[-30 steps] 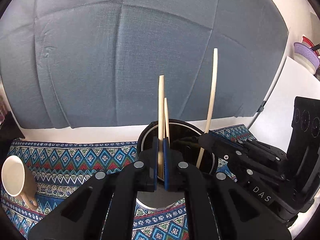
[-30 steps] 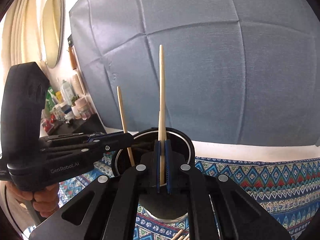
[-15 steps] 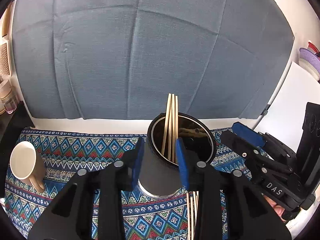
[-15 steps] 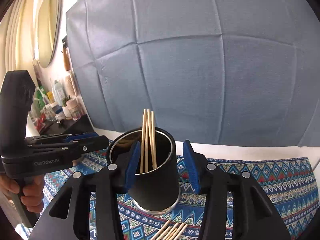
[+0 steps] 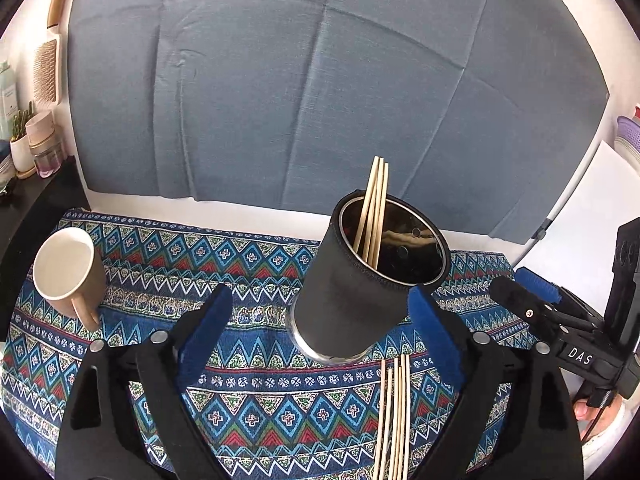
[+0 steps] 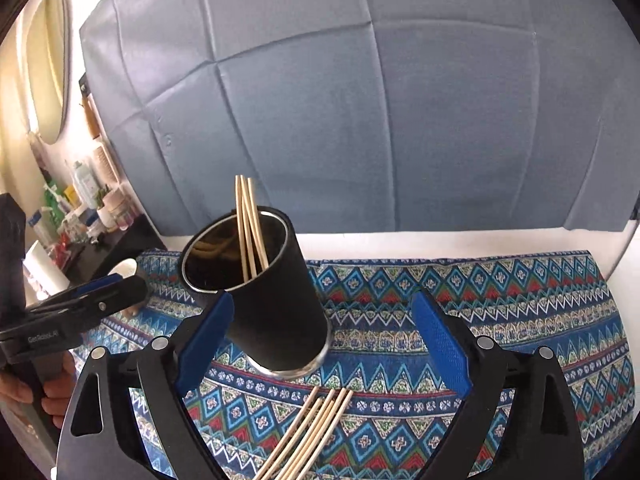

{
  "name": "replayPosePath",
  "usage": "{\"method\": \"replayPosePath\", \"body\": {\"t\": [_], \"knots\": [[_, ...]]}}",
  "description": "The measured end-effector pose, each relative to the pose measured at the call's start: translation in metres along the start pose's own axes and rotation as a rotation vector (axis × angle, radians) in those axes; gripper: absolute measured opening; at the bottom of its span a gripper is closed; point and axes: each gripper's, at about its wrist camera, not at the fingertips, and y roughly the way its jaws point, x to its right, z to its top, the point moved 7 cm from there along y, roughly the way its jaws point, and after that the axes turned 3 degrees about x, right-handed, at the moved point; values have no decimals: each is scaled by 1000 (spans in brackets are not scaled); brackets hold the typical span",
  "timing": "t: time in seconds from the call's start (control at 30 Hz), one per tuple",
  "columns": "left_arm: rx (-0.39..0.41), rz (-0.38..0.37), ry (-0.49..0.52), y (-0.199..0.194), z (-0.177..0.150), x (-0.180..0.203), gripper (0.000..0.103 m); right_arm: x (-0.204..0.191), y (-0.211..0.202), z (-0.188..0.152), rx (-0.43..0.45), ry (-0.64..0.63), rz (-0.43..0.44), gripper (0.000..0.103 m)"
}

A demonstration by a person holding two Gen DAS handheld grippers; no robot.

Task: Organize utensils
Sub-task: 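Move the left tool down to the sticks on the cloth while the right tool follows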

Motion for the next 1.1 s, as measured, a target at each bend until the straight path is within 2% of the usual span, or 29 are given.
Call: {"method": "replayPosePath", "body": {"t": [0.07, 0.3, 0.73, 0.93, 1.1], "knots": [[-12, 24, -3, 0, -7, -4, 97, 2, 1, -6, -27, 3, -13, 87], [-112, 59, -32, 8, -34, -18, 97, 11, 15, -41, -152, 17, -75, 87], [-282, 85, -14, 31, -96, -23, 97, 21, 45, -134, -401, -18, -181, 87], [-344, 94, -2, 40, -117, -24, 97, 22, 54, -160, -461, -33, -240, 87], [-368, 90, -19, 45, -124, -21, 97, 19, 58, -168, -471, -14, -234, 87]]}}
